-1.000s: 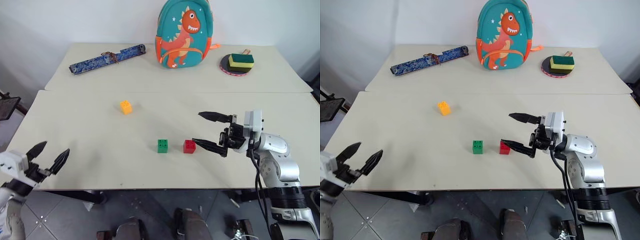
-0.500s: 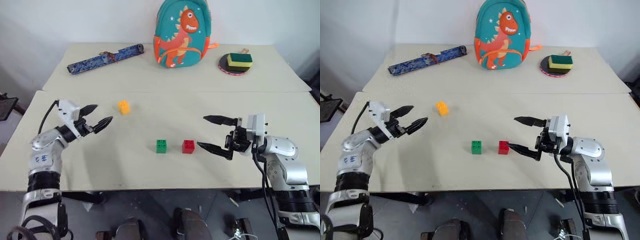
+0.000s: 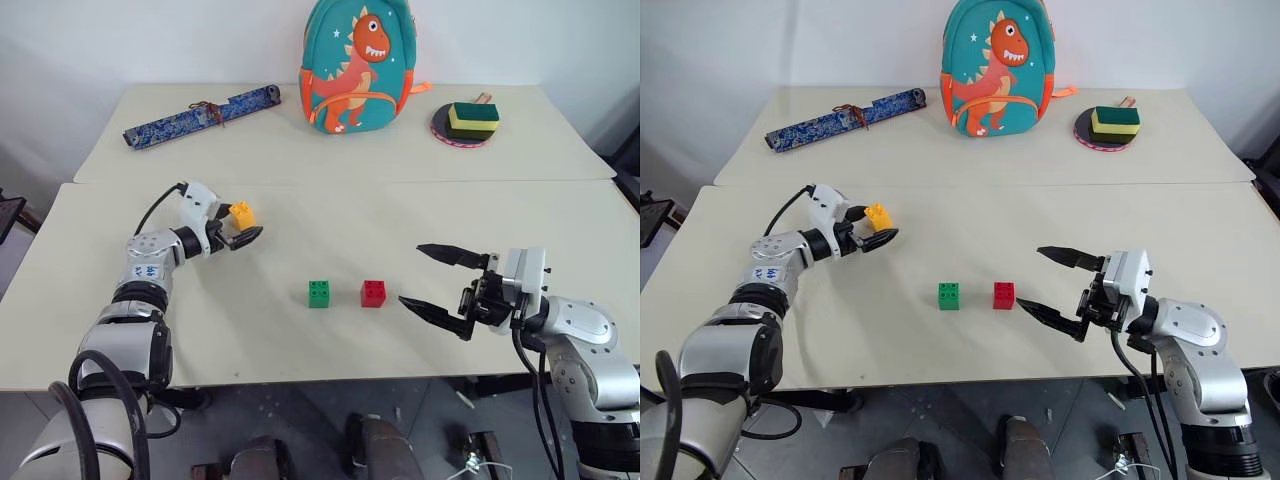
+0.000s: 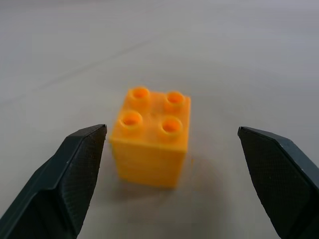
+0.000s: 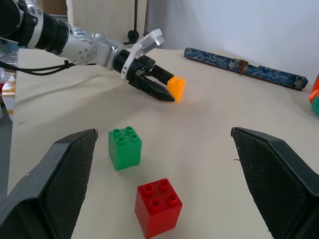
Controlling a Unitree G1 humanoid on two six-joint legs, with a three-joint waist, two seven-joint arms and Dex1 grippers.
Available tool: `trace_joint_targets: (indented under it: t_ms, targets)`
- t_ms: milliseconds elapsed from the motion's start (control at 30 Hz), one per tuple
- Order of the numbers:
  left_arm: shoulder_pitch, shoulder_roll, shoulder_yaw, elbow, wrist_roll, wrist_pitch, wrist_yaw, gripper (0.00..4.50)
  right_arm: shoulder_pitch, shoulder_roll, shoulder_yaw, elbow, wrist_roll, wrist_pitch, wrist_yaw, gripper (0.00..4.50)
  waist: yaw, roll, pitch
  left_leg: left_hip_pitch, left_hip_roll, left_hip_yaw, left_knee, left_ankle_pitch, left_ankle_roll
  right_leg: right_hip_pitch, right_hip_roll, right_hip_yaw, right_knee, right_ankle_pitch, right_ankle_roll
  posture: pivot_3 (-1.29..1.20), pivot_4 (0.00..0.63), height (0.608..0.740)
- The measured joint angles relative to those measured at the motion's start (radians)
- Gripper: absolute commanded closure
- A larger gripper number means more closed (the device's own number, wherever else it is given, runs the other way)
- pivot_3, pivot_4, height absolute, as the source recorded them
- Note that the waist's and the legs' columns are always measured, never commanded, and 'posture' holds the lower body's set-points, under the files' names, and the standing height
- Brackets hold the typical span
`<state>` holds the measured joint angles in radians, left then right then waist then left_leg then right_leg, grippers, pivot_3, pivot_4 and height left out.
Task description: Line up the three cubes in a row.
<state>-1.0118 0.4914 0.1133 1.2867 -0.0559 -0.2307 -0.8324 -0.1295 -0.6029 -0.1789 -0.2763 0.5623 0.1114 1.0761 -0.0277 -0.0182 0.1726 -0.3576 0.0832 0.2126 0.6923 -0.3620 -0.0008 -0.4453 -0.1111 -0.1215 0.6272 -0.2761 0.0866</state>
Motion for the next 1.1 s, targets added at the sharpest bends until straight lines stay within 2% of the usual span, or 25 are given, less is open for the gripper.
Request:
trace_joint_targets:
  t_ms: [233,433,533,633,1033,1100]
  targets:
    - [0.000,0.023,0.032,0.008,-0.007,-0.024,-0.088,2.92,0.003,-0.003,-0.004,-0.004,0.000,0.000,-0.019,0.00,0.000,0.000,0.000,0.000,0.000,0.000,0.000,0.000,0.000,0.000,0.000,0.000,0.000,0.000,0.000,0.00,0.150,0.740]
    - [0.062,0.057,0.058,-0.066,-0.061,-0.065,-0.366,2.92,-0.014,-0.009,0.004,0.012,0.000,-0.001,0.000,0.00,-0.002,0.000,0.000,0.000,0.000,0.000,0.000,0.000,0.000,0.000,0.000,0.000,0.001,0.000,0.000,0.00,0.150,0.740]
    - [0.114,0.099,0.037,-0.147,-0.071,-0.082,-0.552,2.92,-0.019,-0.015,0.004,0.021,0.000,-0.001,0.011,0.00,-0.002,0.000,0.000,0.000,0.001,0.000,0.000,0.000,0.000,0.000,0.001,0.000,0.001,0.000,0.000,0.00,0.150,0.740]
    - [0.159,0.127,0.012,-0.223,-0.076,-0.087,-0.667,2.92,-0.018,-0.020,0.004,0.033,0.002,0.001,0.024,0.00,-0.001,0.000,0.000,0.000,0.000,0.000,0.001,0.000,0.000,0.000,0.000,0.000,0.001,0.000,0.000,0.00,0.150,0.740]
    - [0.256,0.106,-0.157,-0.417,-0.158,-0.065,-0.670,2.92,0.036,-0.076,0.003,0.034,0.031,0.044,0.098,0.00,0.003,0.000,0.000,-0.003,0.000,-0.004,0.006,-0.001,0.001,0.000,0.000,0.000,0.003,0.000,0.000,0.00,0.150,0.740]
    - [0.278,0.115,-0.170,-0.448,-0.178,-0.057,-0.670,2.29,0.047,-0.085,0.002,0.034,0.034,0.045,0.111,0.00,0.000,0.000,0.000,-0.002,0.000,-0.004,0.006,-0.001,0.001,0.000,0.000,0.000,0.003,0.000,0.000,0.00,0.150,0.740]
